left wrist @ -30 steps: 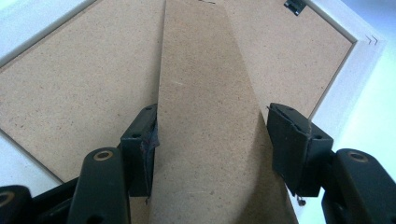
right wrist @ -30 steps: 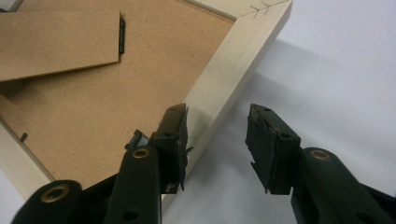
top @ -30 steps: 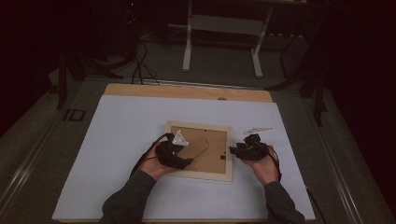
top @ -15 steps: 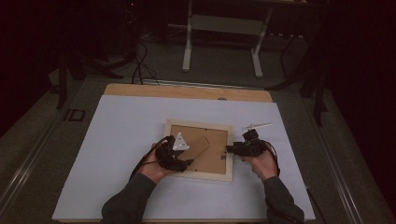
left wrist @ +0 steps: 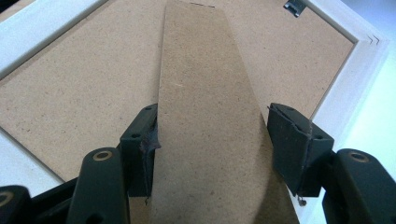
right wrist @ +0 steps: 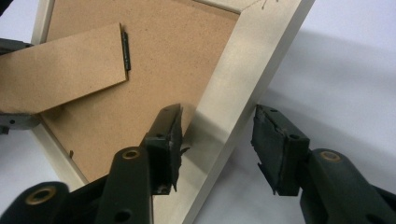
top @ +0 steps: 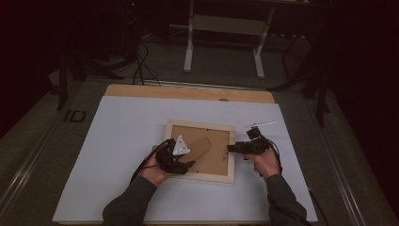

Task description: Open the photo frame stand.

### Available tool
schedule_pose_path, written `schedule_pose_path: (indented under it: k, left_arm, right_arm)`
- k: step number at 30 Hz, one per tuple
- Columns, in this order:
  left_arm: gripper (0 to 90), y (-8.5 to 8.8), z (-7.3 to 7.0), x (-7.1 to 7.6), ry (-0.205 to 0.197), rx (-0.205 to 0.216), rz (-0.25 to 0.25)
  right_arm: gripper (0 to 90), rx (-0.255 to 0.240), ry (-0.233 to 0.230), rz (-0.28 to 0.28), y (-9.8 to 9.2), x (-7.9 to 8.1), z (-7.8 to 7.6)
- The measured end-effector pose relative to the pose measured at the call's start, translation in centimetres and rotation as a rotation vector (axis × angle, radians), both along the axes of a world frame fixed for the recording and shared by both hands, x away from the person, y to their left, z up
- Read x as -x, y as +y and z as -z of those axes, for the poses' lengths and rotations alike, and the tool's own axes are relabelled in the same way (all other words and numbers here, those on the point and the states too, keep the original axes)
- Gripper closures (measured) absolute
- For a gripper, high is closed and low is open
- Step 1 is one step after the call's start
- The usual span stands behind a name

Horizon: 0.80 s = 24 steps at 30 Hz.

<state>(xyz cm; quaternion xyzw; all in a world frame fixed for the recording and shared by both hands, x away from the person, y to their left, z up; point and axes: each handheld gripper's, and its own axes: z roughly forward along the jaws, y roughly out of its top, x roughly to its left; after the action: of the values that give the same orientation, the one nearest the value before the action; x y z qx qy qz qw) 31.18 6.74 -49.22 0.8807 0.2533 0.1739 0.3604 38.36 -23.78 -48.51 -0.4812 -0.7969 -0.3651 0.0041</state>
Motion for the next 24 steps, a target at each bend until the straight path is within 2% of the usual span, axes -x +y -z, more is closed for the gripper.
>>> schedule_pose_path:
  k: [2, 11, 12, 16, 20, 21, 22, 23, 24]
  left_arm:
    - [39.4, -0.1, -0.1, 0.2, -0.025, -0.005, 0.007]
    - [39.4, 0.3, 0.0, 0.0, -0.008, 0.023, 0.01]
    - [39.4, 0.4, 0.0, -0.1, 0.011, 0.043, 0.01]
    - [39.4, 0.6, 0.0, -0.3, 0.035, 0.06, 0.011]
    - [39.8, 1.0, 0.0, -1.0, 0.111, 0.11, 0.008]
    - [39.9, 1.0, 0.0, -1.0, 0.111, 0.11, 0.008]
    - [39.9, 1.3, 0.0, -1.3, 0.154, 0.141, 0.005]
    - [39.9, 1.3, 0.0, -1.3, 0.154, 0.141, 0.005]
    - [40.1, 1.5, 0.0, -1.5, 0.195, 0.164, 0.002]
  right_arm:
    - [50.8, -0.016, 0.015, -0.005, 0.1, -0.2, 0.2]
    - [54.4, -0.042, 0.031, 0.006, -0.2, -0.1, 0.2]
    - [54.5, -0.04, 0.025, 0.008, -0.2, 0.0, 0.1]
    - [54.6, -0.038, 0.019, 0.014, -0.1, 0.2, 0.1]
    - [54.6, -0.042, 0.013, 0.02, -0.2, 0.3, 0.2]
    - [54.6, -0.044, 0.011, 0.022, -0.2, 0.3, 0.2]
    - [54.6, -0.044, 0.008, 0.024, -0.2, 0.3, 0.2]
    - [54.6, -0.045, 0.007, 0.024, -0.2, 0.3, 0.2]
    - [54.6, -0.045, 0.007, 0.024, -0.2, 0.3, 0.2]
